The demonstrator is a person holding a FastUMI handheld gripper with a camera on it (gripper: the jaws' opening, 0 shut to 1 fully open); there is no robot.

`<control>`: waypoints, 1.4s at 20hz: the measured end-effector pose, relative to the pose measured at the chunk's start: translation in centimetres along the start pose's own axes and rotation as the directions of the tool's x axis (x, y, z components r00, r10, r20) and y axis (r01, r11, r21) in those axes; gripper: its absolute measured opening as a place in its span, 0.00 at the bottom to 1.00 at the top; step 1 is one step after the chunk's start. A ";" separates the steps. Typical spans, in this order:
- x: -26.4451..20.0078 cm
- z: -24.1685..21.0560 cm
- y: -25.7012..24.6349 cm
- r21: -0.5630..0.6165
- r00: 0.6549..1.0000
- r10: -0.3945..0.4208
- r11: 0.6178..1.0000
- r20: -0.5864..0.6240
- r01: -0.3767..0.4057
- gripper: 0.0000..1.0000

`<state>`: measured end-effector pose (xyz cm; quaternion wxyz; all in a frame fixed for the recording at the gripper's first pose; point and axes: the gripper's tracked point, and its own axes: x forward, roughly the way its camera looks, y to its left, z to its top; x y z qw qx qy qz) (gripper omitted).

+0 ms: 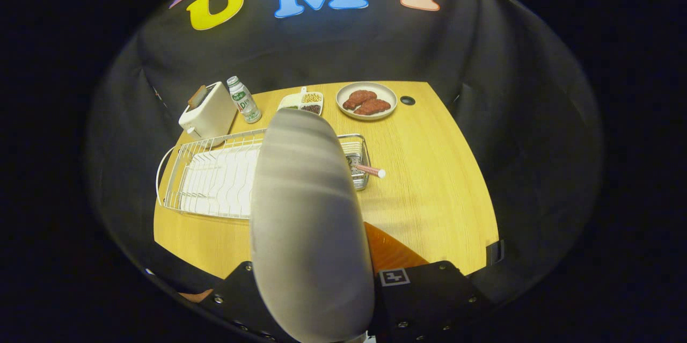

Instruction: Take the plate from the dish rack, then take the spoon from the basket and place it into the plate.

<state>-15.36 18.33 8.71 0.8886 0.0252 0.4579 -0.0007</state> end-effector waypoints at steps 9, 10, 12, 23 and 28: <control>3.9 -6.2 -2.0 0.112 0.992 0.096 0.990 -0.080 -0.086 0.69; 5.0 -6.5 -2.1 0.135 0.992 0.108 0.986 -0.069 -0.098 0.69; 7.0 -7.1 -2.9 0.200 0.993 0.109 0.975 -0.055 -0.096 0.69; 12.9 -10.2 0.3 0.394 0.910 0.414 0.834 0.016 -0.386 0.69; 13.7 -10.6 -1.2 0.403 0.912 0.408 0.829 0.037 -0.387 0.69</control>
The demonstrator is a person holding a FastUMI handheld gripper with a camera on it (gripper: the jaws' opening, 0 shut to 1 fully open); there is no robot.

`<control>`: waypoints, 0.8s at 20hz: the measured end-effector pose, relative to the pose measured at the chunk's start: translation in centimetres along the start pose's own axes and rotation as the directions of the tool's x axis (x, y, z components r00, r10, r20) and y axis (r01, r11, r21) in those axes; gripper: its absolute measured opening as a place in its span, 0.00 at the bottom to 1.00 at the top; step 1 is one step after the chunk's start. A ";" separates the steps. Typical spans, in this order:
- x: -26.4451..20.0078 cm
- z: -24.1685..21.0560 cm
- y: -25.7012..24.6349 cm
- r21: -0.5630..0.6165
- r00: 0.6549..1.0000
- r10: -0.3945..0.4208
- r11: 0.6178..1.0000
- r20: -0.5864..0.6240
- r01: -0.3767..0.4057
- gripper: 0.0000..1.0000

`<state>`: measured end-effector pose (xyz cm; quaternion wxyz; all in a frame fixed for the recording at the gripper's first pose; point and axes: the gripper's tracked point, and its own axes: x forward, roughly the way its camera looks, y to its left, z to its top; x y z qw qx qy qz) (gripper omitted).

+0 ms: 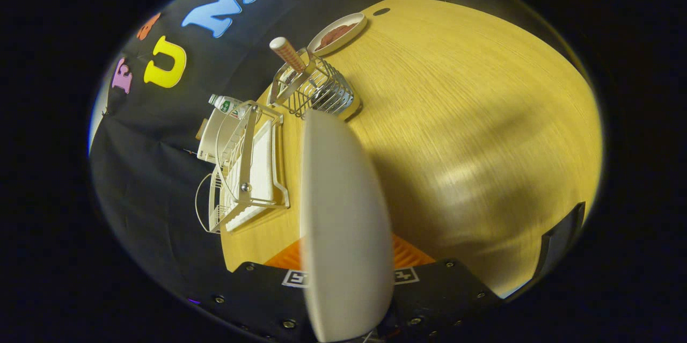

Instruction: Take the plate from the dish rack, then take the spoon from the basket and place it into the plate.

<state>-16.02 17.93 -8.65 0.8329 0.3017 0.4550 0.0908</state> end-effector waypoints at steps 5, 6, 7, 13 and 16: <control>-2.0 1.9 -4.6 -0.115 0.992 -0.114 0.986 0.047 0.119 0.68; -2.7 2.7 -5.7 -0.153 0.986 -0.146 0.976 0.074 0.156 0.70; -3.5 3.5 -6.5 -0.190 0.979 -0.175 0.963 0.108 0.193 0.70; -10.6 12.4 -1.7 -0.393 0.856 -0.052 0.873 0.514 0.289 0.70; -13.2 15.5 2.7 -0.495 0.769 0.069 0.801 0.635 0.337 0.70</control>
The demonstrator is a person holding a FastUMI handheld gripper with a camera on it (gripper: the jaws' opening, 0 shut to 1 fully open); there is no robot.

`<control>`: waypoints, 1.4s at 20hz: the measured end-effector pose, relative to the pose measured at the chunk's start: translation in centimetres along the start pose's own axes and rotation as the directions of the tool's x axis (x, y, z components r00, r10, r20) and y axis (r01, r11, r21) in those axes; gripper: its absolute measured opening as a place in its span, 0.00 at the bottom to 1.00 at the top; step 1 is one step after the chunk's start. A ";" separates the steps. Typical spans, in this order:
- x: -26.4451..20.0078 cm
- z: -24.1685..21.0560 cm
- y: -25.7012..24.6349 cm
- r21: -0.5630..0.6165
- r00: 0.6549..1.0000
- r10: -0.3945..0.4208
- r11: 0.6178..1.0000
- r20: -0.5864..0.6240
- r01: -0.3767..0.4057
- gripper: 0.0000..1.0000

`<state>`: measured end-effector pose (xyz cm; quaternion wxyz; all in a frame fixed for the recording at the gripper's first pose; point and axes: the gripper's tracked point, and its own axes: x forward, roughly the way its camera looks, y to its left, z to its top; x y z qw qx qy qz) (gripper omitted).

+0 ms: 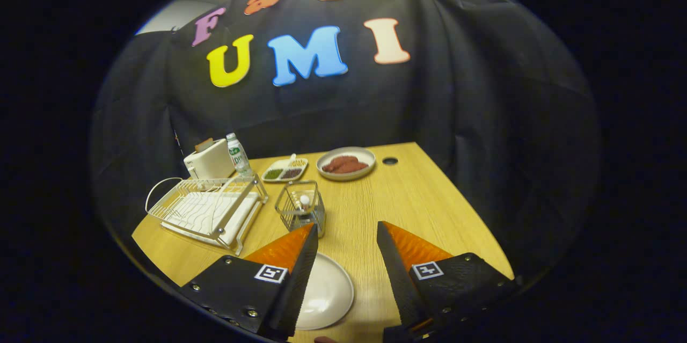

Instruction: Take the plate from the dish rack, then take the spoon from the basket and place it into the plate.

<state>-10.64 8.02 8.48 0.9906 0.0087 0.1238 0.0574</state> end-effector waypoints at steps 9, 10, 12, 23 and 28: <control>2.8 4.4 4.7 -0.148 0.959 0.099 0.987 0.264 -0.061 0.69; 3.6 4.1 4.5 -0.142 0.957 0.089 0.989 0.276 -0.051 0.70; 5.1 3.2 4.5 -0.135 0.954 0.080 0.990 0.290 -0.042 0.69; 13.4 -0.1 4.8 -0.019 0.956 0.101 0.995 0.274 -0.100 0.69; 15.2 -2.0 5.7 -0.007 0.970 0.143 0.990 0.196 -0.144 0.37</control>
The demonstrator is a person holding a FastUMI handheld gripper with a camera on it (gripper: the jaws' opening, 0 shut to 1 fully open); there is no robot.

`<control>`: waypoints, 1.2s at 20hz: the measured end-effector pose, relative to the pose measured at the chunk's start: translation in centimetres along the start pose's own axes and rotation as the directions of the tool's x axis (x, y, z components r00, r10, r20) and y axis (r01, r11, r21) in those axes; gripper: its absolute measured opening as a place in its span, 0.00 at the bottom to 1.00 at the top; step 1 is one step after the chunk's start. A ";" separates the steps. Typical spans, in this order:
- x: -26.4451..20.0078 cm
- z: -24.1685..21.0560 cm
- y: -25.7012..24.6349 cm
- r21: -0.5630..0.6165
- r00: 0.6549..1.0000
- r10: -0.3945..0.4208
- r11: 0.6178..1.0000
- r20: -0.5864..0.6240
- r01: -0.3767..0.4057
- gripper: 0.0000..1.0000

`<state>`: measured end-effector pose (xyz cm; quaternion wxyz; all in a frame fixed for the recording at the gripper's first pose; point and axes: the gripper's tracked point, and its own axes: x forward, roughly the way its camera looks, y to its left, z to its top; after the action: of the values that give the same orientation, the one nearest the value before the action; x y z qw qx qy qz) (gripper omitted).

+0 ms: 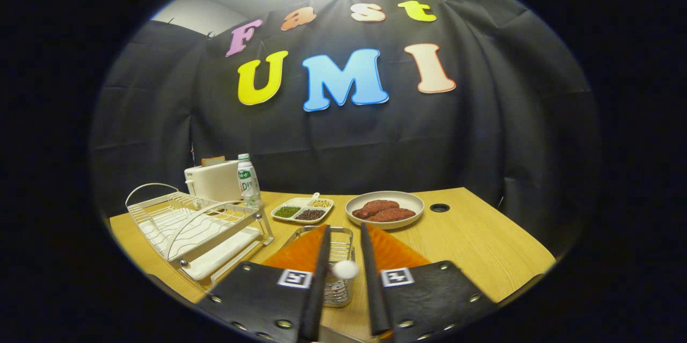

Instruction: Take the plate from the dish rack, then take the spoon from the basket and place it into the plate.

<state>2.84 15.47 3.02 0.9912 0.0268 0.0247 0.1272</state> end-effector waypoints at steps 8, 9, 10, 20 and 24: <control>-0.4 1.3 1.5 -0.050 0.999 -0.008 0.999 -0.042 0.006 0.07; -0.7 2.1 1.4 -0.053 0.999 -0.016 0.998 -0.037 0.014 0.07; -1.0 2.7 1.6 -0.054 0.999 -0.015 0.998 -0.033 0.014 0.07; -6.1 11.2 2.1 -0.098 0.999 -0.022 0.995 -0.027 0.019 0.07; -8.2 13.4 2.4 -0.106 0.999 -0.037 0.994 -0.038 0.033 0.07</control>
<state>-4.98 15.10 16.86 0.9926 -0.0283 0.0383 0.1113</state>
